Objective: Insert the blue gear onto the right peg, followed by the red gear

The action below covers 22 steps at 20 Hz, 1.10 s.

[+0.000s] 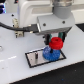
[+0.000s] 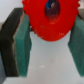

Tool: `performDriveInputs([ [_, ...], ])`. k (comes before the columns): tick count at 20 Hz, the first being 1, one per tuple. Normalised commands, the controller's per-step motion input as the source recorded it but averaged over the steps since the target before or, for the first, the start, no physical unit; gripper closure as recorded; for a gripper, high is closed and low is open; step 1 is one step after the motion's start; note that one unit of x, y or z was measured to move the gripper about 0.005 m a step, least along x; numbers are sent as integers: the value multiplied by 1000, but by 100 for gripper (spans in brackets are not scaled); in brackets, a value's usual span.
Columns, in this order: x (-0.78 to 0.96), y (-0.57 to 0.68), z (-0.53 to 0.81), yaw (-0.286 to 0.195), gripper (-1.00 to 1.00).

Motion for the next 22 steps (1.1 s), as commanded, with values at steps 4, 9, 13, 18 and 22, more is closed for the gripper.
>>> performDriveInputs([
  [4, 108, -92, -229, 0, 100],
  [9, -17, -21, -13, 0, 100],
  [13, -12, 26, 370, 0, 100],
  [18, 17, -9, -52, 0, 100],
  [22, 79, -175, -208, 0, 100],
])
